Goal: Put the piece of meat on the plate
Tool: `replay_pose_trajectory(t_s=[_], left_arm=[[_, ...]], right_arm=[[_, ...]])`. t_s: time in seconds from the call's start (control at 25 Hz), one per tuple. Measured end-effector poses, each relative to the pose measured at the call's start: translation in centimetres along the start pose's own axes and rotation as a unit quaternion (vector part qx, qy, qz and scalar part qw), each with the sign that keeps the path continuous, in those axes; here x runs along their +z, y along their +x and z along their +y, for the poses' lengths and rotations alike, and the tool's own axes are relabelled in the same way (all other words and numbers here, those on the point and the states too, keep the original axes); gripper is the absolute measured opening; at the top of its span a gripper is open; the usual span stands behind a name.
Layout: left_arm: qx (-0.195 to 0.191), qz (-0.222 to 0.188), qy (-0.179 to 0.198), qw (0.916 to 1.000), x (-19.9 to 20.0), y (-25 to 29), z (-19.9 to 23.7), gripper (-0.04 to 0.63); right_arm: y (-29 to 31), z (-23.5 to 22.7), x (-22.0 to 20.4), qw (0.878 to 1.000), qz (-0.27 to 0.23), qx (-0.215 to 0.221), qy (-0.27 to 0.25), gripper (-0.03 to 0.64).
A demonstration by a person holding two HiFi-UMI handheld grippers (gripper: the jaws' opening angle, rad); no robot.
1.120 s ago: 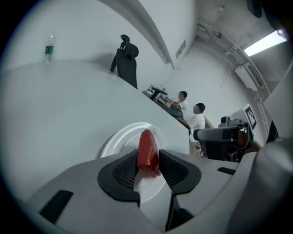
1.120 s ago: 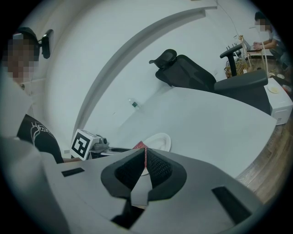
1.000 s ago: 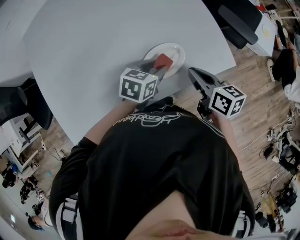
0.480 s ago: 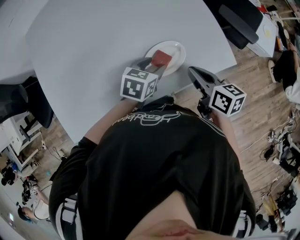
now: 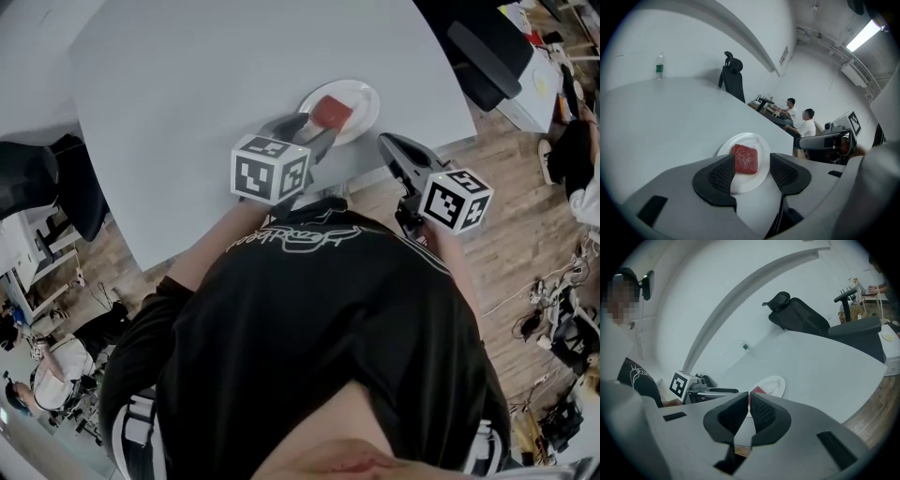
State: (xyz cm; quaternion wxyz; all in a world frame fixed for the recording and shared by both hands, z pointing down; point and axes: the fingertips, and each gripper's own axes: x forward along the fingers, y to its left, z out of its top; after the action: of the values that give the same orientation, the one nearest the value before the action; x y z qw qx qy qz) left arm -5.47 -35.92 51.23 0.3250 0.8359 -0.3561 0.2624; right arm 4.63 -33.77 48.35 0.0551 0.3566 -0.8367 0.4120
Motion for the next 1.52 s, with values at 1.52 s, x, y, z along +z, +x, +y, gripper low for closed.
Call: replay_pose_trajectory(t_s=[1.52], left_arm=[[-0.091,-0.265,0.029,0.9595,-9.7,-21.9,-29.6,0.008]], right_arm=[[-24.9,17.9,-11.3,0.974,-0.042,0.102,-0.196,0.015]])
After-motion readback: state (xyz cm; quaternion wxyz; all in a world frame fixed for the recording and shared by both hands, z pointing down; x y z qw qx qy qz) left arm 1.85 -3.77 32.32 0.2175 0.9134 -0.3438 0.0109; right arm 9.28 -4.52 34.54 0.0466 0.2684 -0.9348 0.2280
